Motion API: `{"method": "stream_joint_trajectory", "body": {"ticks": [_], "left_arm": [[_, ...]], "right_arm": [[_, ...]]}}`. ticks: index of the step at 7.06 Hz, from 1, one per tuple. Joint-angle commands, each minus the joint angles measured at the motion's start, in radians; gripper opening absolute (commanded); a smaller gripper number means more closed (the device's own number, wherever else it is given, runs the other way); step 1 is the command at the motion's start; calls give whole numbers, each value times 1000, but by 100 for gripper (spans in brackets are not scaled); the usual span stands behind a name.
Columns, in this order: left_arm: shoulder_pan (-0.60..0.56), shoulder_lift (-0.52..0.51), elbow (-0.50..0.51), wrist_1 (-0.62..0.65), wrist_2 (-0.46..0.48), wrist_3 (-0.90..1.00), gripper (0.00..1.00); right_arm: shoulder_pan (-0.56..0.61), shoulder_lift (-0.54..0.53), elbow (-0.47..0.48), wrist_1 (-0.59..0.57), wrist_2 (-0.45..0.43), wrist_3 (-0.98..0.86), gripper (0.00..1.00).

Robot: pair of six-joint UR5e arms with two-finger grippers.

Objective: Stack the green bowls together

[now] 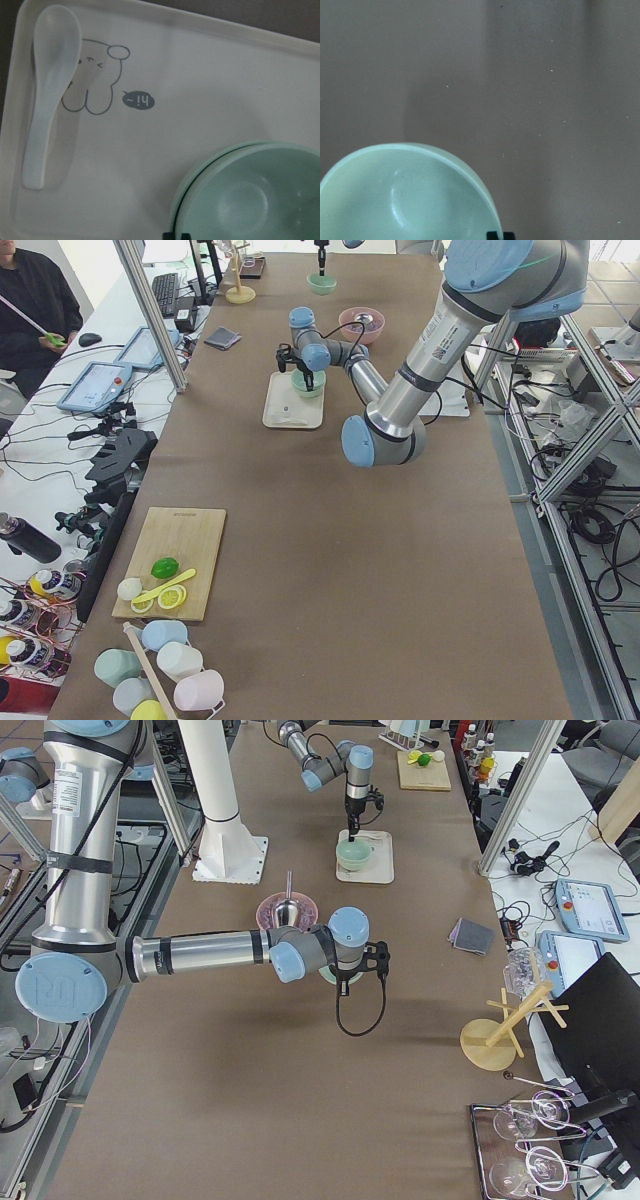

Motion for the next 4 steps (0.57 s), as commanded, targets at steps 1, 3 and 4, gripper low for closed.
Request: {"method": "stream_joint_trajectory", "body": {"ticks": [1, 3, 4], "left_arm": [[0, 0, 4, -2, 0, 0, 0], [0, -1, 4, -3, 17, -3, 0], [0, -1, 4, -5, 17, -5, 0]], "right_arm": [[0, 0, 0, 1, 0, 0, 0], [0, 0, 0, 1, 0, 0, 0], [0, 0, 0, -1, 0, 0, 0]]}}
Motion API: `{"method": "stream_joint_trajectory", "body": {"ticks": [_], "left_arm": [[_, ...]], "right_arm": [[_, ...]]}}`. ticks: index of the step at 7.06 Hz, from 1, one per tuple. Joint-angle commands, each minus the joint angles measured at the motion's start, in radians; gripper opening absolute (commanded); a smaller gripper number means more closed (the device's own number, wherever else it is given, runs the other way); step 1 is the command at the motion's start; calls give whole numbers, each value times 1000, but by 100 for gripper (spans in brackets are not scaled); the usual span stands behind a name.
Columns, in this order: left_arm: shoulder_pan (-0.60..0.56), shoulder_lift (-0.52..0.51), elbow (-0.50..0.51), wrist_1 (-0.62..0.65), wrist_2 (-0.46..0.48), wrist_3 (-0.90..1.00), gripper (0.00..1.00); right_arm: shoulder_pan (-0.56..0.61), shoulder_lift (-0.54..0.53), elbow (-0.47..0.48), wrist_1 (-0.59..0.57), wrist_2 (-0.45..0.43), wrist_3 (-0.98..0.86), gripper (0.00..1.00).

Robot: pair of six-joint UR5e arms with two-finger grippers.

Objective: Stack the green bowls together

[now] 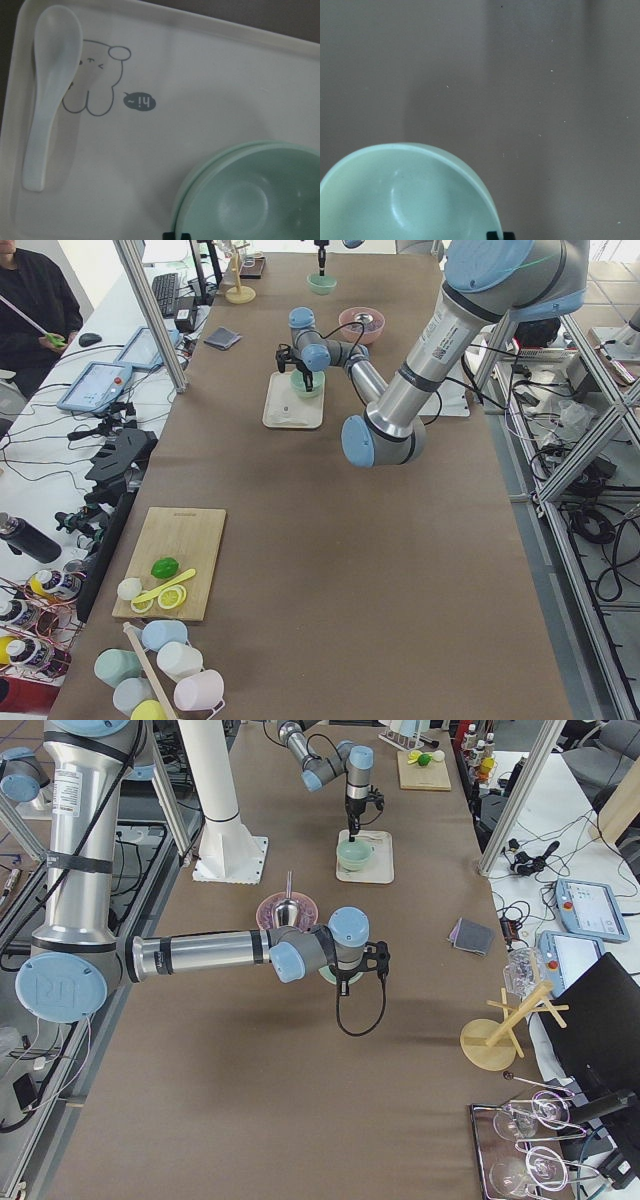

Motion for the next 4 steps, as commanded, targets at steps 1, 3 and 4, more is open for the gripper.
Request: {"method": "stream_joint_trajectory", "body": {"ticks": [1, 3, 4], "left_arm": [[0, 3, 0, -20, 4, -2, 4], [-2, 4, -3, -23, 8, -5, 98], [-2, 4, -9, -23, 26, -5, 98]], "right_arm": [[0, 0, 0, -1, 0, 0, 0], [0, 3, 0, -3, 2, 0, 0], [2, 8, 2, -15, 9, 0, 0]]}}
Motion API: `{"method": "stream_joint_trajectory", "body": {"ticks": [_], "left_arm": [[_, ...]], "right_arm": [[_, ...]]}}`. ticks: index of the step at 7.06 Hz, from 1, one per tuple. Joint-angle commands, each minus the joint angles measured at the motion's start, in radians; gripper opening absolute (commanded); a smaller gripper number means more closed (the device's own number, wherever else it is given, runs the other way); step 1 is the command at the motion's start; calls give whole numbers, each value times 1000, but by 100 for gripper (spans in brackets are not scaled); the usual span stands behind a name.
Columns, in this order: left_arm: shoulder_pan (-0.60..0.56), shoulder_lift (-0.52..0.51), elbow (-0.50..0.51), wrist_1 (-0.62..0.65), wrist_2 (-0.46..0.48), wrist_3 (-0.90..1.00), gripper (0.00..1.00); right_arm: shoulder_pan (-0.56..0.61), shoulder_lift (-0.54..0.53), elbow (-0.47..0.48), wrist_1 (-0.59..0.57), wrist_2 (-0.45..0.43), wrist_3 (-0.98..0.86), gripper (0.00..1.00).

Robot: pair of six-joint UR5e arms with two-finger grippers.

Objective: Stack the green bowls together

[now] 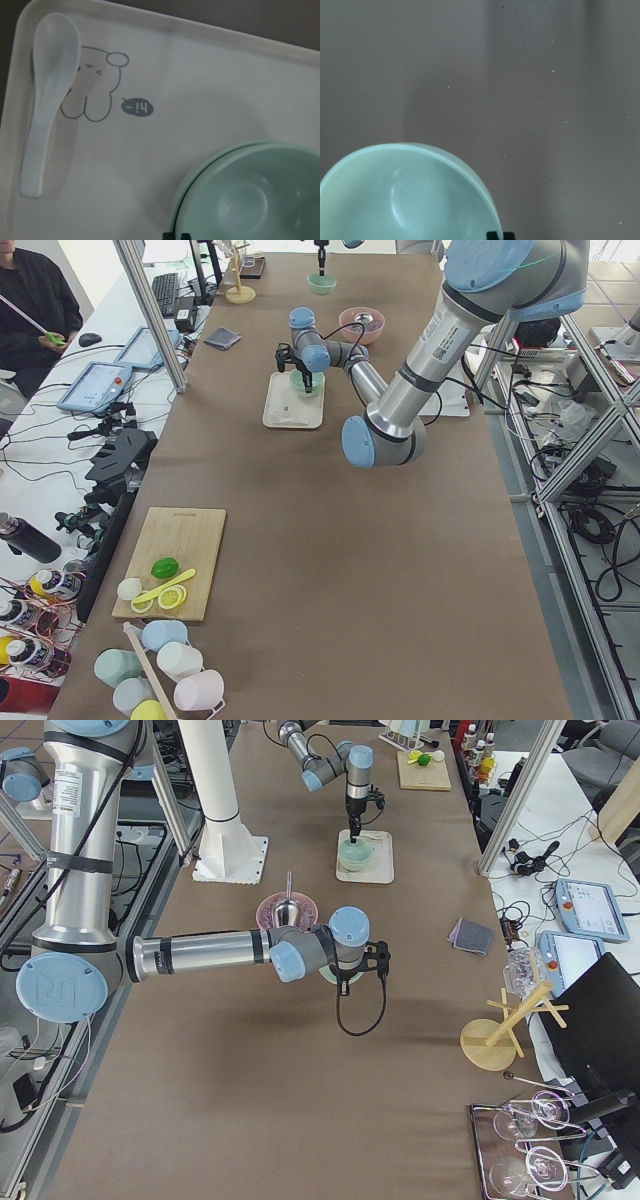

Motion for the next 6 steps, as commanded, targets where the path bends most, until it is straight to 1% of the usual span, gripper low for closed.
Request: {"method": "stream_joint_trajectory", "body": {"ticks": [1, 2, 3, 4, 5, 6], "left_arm": [[-8, 2, -10, 0, 13, 5, 98], [-27, 3, -28, 6, 6, 8, 98], [-54, 43, -80, 10, -7, 21, 98], [-101, 95, -132, 24, -58, 80, 98], [-146, 152, -194, 58, -92, 153, 98], [-171, 202, -257, 75, -93, 216, 98]], "right_arm": [[12, 28, 3, -46, 26, 0, 0], [32, 56, 22, -107, 43, 0, 0], [33, 85, 83, -211, 43, 0, 0], [34, 131, 155, -352, 43, 0, 0], [32, 213, 218, -510, 40, 3, 0], [-14, 331, 252, -651, 28, 55, 0]]}}
